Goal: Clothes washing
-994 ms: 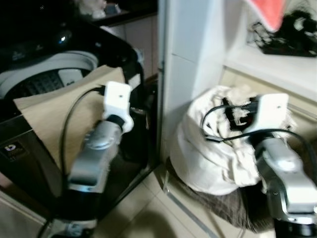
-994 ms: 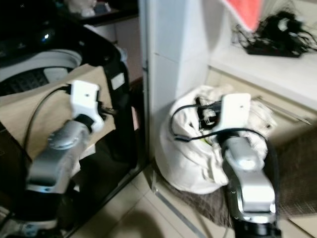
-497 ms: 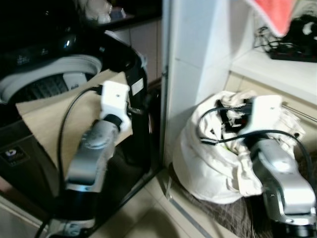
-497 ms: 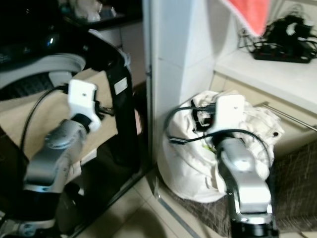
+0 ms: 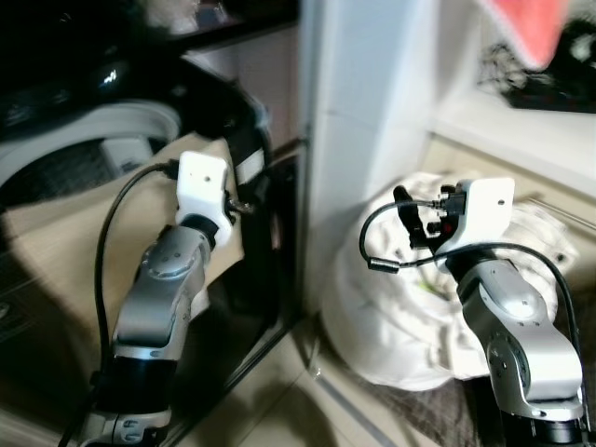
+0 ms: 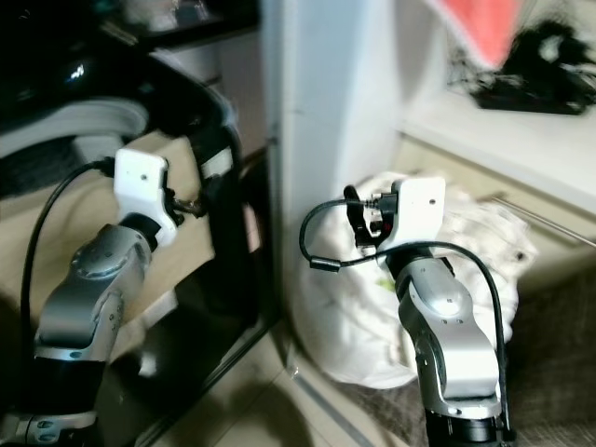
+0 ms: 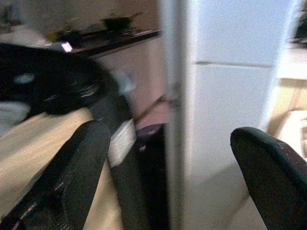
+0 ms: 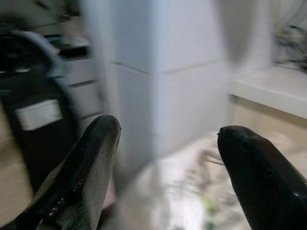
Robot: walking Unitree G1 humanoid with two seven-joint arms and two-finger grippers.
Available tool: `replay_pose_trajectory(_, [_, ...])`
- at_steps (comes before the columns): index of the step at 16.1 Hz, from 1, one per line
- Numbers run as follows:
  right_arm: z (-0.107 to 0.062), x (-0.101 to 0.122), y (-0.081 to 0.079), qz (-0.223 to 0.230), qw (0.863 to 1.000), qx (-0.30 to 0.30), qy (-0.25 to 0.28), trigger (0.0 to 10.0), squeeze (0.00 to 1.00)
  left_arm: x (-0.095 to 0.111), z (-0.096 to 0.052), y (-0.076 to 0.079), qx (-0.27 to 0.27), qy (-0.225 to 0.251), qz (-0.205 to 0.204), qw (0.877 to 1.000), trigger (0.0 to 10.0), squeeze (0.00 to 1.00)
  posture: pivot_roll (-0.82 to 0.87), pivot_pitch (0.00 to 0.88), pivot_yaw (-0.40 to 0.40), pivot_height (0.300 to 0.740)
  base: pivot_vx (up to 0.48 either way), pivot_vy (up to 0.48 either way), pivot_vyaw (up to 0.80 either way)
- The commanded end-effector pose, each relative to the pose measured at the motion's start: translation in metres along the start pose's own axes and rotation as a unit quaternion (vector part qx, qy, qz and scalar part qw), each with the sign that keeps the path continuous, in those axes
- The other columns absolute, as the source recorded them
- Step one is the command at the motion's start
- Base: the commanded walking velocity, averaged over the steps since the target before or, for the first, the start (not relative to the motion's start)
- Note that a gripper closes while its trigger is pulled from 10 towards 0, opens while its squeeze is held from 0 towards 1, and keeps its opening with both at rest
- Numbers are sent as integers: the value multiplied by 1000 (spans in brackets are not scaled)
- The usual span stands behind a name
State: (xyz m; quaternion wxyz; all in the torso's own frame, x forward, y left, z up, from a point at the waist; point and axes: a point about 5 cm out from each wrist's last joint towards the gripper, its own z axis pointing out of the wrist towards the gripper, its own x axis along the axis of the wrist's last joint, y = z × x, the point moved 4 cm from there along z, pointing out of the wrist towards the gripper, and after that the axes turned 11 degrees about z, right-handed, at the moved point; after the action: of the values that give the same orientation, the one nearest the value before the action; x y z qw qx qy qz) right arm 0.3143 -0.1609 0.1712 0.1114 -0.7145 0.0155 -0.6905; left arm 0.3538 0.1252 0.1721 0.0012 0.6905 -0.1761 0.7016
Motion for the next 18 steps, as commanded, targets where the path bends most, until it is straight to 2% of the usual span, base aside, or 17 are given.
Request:
replay_pose_trajectory(1, [-1,2,8,-1,1000,-14,-1,10000,0,6,2,10,-15,10,-2,1000,10000,0,-106,0,18,740,292,0,-800])
replay_pose_trajectory(5, [-1,-2,6,-21,1000,-14,-4,10000,0,4,0,11,-17,9,-2,1000,10000,0,-100,0,13,740,294,0,0])
replay_pose_trajectory(18, [-2,-3,8,-18,1000,-20,-8,10000,0,0,0,15,-23,5,-5,1000,10000,0,-110,0,17,740,297,0,0])
